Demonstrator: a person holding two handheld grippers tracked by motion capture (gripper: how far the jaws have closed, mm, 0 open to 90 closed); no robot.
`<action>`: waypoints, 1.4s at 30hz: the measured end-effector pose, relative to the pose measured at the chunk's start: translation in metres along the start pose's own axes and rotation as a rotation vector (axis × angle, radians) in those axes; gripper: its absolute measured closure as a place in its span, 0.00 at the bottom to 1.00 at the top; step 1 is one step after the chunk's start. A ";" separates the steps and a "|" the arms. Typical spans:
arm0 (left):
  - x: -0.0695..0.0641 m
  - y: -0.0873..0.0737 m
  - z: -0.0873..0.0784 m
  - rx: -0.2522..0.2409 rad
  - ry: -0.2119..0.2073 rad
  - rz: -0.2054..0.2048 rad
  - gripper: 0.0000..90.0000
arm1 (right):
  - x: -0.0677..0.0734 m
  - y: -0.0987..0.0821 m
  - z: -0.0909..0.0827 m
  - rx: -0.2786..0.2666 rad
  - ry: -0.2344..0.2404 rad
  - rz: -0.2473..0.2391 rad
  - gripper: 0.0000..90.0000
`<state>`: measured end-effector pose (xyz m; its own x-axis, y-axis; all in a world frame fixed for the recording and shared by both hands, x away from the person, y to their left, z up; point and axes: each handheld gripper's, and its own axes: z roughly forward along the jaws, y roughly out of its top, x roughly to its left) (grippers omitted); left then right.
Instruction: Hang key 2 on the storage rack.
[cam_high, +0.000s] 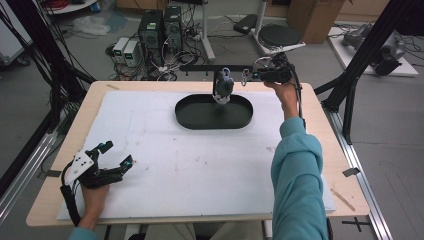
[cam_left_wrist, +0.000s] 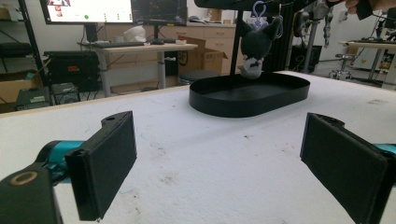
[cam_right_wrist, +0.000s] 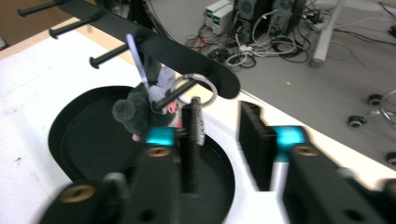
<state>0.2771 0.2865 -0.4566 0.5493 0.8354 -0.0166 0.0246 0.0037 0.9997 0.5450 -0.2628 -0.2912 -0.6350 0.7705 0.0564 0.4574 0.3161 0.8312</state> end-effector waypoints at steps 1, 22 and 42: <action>0.000 0.000 0.000 -0.001 0.001 0.000 0.12 | 0.001 0.000 -0.001 -0.007 -0.007 0.016 0.48; -0.001 0.000 0.000 0.002 0.001 0.006 0.12 | 0.065 -0.057 -0.071 -0.305 0.074 -0.036 0.01; -0.001 0.000 -0.001 -0.005 0.001 0.011 0.12 | 0.105 -0.217 -0.106 -0.474 -0.020 -0.027 0.01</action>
<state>0.2761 0.2859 -0.4567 0.5485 0.8361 -0.0059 0.0147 -0.0025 0.9999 0.3134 -0.3097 -0.4066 -0.6287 0.7773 0.0241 0.1033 0.0528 0.9932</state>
